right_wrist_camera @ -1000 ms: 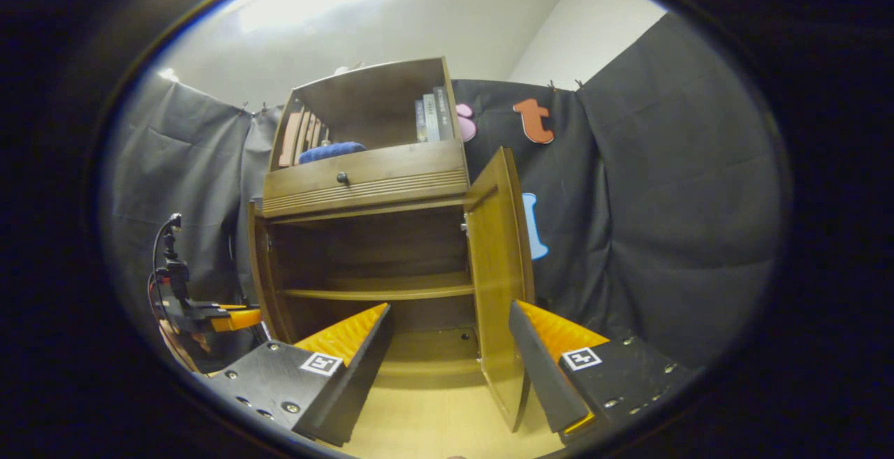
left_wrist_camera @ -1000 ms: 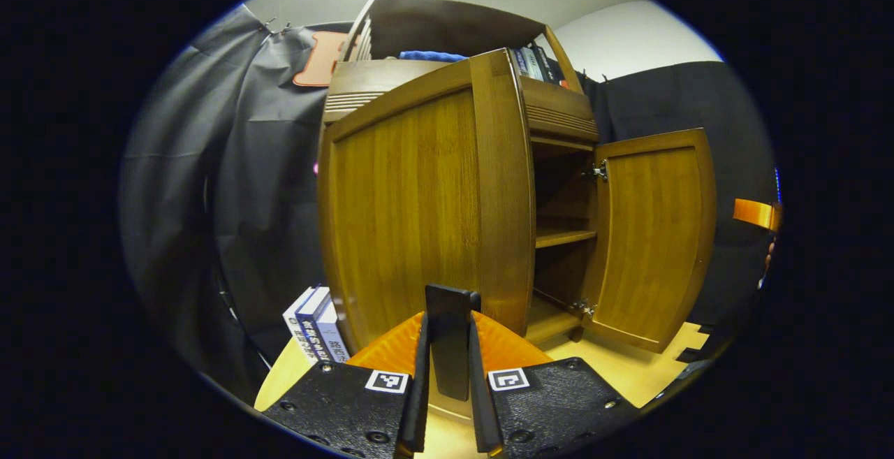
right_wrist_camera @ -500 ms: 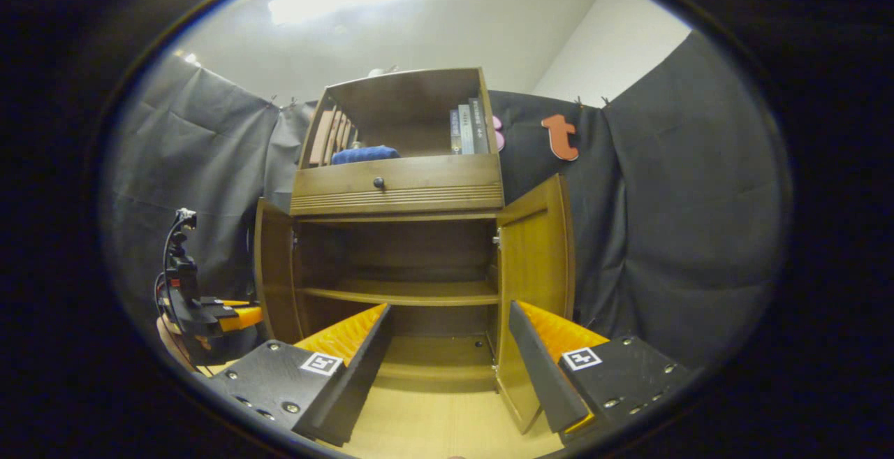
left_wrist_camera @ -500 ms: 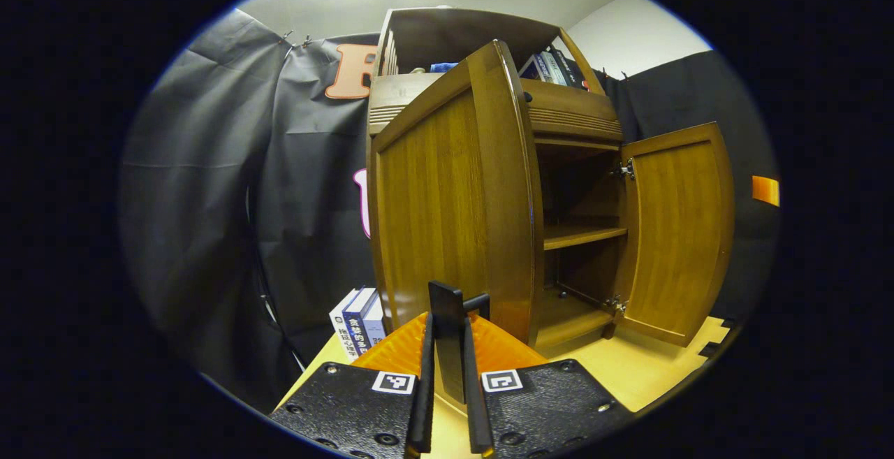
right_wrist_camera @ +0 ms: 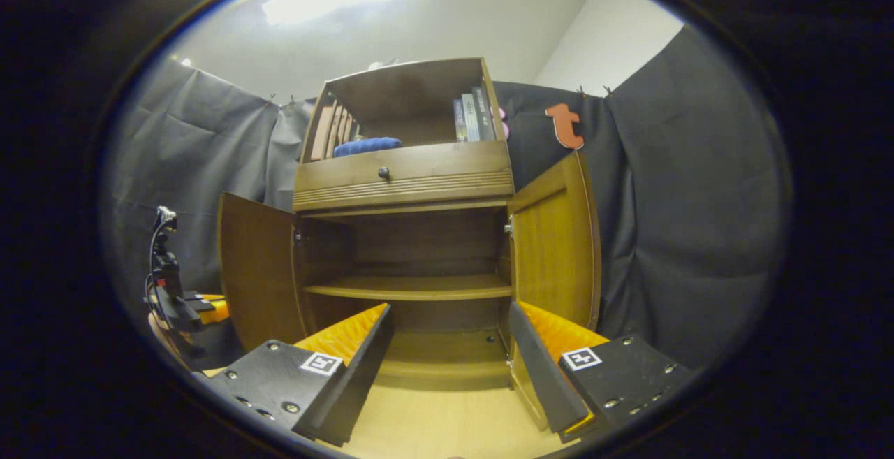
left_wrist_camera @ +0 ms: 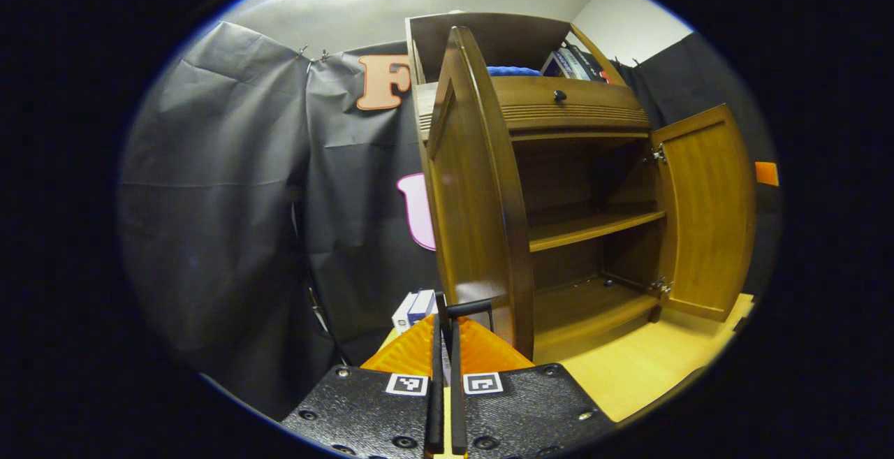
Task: Open the right door of the double-door shoe cabinet with the right hand, and open the left door with the left hand.
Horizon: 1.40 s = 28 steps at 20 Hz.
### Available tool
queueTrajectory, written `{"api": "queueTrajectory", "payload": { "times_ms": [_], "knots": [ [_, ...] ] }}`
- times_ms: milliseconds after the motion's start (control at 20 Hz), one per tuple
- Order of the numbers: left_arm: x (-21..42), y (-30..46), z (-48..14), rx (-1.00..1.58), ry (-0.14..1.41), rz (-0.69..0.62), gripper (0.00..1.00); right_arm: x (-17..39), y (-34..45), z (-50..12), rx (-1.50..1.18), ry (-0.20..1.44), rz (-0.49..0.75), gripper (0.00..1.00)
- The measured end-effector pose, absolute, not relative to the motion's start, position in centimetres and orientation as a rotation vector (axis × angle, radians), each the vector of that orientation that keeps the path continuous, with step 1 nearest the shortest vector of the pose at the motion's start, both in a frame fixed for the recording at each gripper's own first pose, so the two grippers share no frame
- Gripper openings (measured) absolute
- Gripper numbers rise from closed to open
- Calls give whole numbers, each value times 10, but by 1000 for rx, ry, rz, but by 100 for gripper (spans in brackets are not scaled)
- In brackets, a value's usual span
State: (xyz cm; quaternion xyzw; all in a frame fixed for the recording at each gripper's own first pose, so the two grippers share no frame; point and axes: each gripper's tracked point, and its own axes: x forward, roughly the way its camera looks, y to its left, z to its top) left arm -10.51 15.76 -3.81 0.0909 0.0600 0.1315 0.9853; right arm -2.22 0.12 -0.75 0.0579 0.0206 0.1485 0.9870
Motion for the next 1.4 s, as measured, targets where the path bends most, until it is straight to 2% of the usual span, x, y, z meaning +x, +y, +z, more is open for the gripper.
{"api": "queueTrajectory", "payload": {
  "times_ms": [50,100,300,350,450,500,550,650,700,900,950,1000,1050,1100,1150,1200,1250,1350,1400],
  "knots": [
    [-107,166,-38,162,113,244,2,-20,0,-8,110,41,289,94],
    [-106,172,-35,144,114,230,1,-19,0,-9,107,39,284,98],
    [-109,193,-36,95,118,138,1,-25,5,-10,117,31,282,98],
    [-108,199,-36,85,116,114,1,-27,4,-9,121,27,277,94],
    [-109,209,-36,61,106,67,1,-28,1,-8,131,18,266,94],
    [-109,212,-36,56,103,45,1,-29,0,-9,133,17,260,98],
    [-109,213,-37,63,101,16,1,-29,-4,-10,133,18,250,94],
    [-108,212,-34,63,79,-29,1,-30,-11,-11,135,20,230,94],
    [-108,212,-34,61,72,-39,2,-29,-14,-11,132,21,222,98],
    [-111,212,-34,51,59,-41,1,-29,-24,-15,127,24,197,98],
    [-111,210,-35,52,58,-48,1,-30,-27,-16,128,28,195,94],
    [-112,207,-34,49,49,-59,4,-31,-28,-15,132,26,197,94],
    [-115,206,-34,46,52,-65,4,-32,-28,-16,135,25,200,98],
    [-116,208,-34,47,53,-58,7,-34,-31,-20,134,26,200,94],
    [-117,207,-31,41,56,-44,6,-34,-33,-21,134,27,200,94],
    [-119,205,-29,34,55,-28,12,-35,-34,-22,137,26,203,94],
    [-122,205,-29,23,61,-7,14,-36,-35,-22,143,25,207,98],
    [-134,209,-28,6,62,42,16,-38,-36,-24,153,24,217,98],
    [-141,210,-28,6,62,60,21,-40,-38,-24,155,22,220,94]
  ]
}}
